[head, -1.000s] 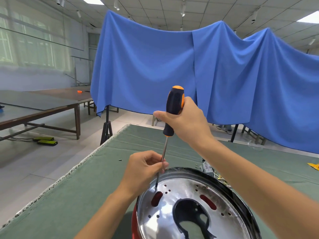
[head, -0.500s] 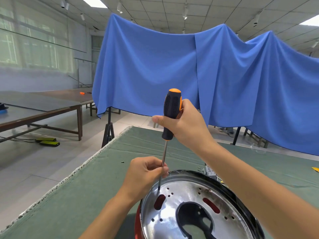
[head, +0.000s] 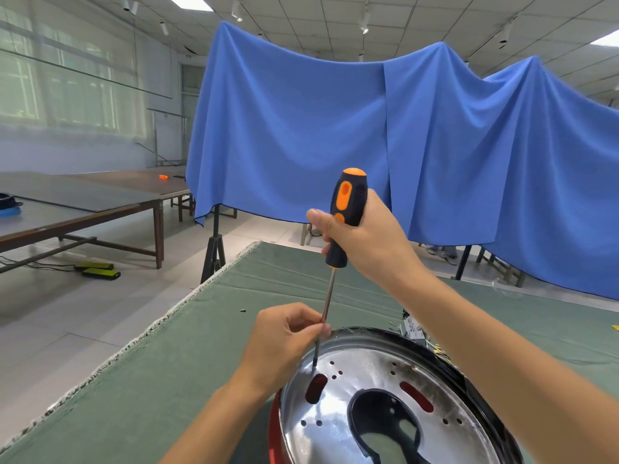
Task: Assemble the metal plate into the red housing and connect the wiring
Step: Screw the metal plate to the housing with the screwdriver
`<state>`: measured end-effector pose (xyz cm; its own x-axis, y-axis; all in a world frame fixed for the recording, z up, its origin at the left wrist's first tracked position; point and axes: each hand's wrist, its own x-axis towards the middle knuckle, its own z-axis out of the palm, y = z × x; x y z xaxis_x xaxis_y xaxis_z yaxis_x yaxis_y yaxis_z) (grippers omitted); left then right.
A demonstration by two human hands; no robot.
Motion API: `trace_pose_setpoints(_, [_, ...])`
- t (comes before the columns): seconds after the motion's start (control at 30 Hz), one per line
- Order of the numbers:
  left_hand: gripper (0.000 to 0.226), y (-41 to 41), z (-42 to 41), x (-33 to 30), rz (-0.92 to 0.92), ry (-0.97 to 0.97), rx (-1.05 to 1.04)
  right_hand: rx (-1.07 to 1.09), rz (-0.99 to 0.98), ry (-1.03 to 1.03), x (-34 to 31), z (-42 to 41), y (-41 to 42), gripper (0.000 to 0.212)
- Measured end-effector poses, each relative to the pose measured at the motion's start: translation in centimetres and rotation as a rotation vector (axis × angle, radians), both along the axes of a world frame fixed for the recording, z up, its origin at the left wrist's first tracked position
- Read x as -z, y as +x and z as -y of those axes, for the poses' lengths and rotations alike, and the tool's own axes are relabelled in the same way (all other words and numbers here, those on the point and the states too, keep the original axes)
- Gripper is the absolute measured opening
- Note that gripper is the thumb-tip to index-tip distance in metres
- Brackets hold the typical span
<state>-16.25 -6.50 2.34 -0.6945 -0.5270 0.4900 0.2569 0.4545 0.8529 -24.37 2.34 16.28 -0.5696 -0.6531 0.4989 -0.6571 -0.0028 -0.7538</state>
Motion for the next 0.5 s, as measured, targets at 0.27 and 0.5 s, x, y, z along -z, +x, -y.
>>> trace_pose_setpoints(0.27, [0.015, 0.1, 0.2, 0.2, 0.029, -0.020, 0.029, -0.022, 0.017, 0.020, -0.1, -0.4, -0.7, 0.024])
trace_pose_setpoints(0.5, [0.016, -0.3, 0.1, 0.3, 0.035, -0.001, 0.021, -0.041, 0.027, -0.028, 0.8, -0.4, 0.6, 0.036])
